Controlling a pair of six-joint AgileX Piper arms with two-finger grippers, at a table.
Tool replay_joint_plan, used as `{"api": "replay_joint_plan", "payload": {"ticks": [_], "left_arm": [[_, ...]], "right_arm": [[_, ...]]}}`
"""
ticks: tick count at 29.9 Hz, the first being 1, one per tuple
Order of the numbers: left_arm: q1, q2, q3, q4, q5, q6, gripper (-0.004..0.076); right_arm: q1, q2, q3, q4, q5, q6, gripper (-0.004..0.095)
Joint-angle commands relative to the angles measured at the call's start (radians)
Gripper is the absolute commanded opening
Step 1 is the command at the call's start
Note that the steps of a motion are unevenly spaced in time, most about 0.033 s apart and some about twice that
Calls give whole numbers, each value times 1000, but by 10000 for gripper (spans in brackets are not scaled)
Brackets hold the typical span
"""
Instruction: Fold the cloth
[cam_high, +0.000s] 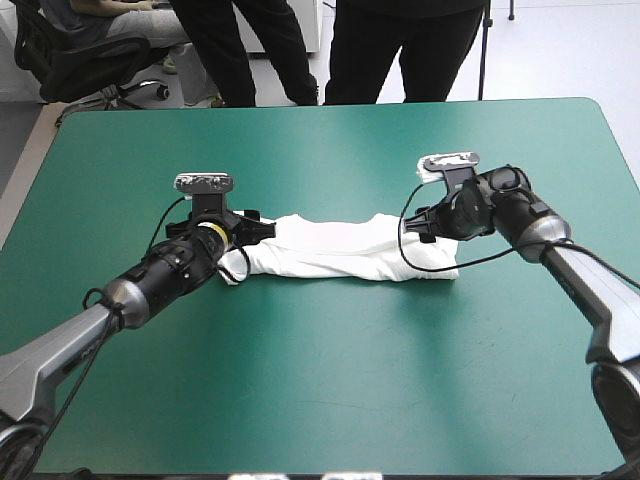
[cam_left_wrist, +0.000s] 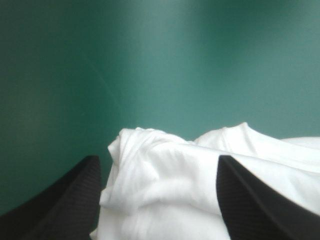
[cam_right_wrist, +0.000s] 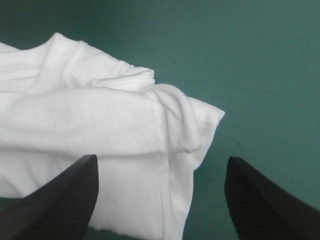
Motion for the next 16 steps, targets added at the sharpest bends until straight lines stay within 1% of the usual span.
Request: {"api": "replay_joint_plan", "payload": {"ticks": [1, 4, 6, 7, 9, 10, 12, 13, 14, 16], "left_arm": [[-25, -117, -30, -92, 45, 124, 491], [-52, -199, -30, -228, 125, 228, 490], [-77, -250, -30, -342, 149, 314, 487], [-92, -274, -30, -404, 149, 376, 467], [-116, -310, -35, -498, 145, 466, 358], [-128, -322, -41, -539, 156, 508, 260], [-141, -324, -67, -587, 192, 597, 34], [-146, -321, -84, -610, 206, 639, -5], [-148, -310, -101, -632, 217, 689, -3], [-148, -278, -137, -667, 219, 741, -4]], "right_arm": [[-3, -126, -35, -14, 32, -17, 679], [-3, -187, -35, -17, 85, -25, 679], [-3, -231, -35, -28, 111, -25, 679], [-3, -249, -35, -35, 115, -25, 679], [-3, -292, -35, -65, 120, -17, 679], [-3, -308, -35, -78, 124, -6, 679], [-3, -348, -35, -116, 140, 8, 679], [-5, -360, -35, -133, 147, 13, 679], [-14, -373, -35, -137, 154, 19, 679], [-46, -385, -35, -130, 158, 21, 679]]}}
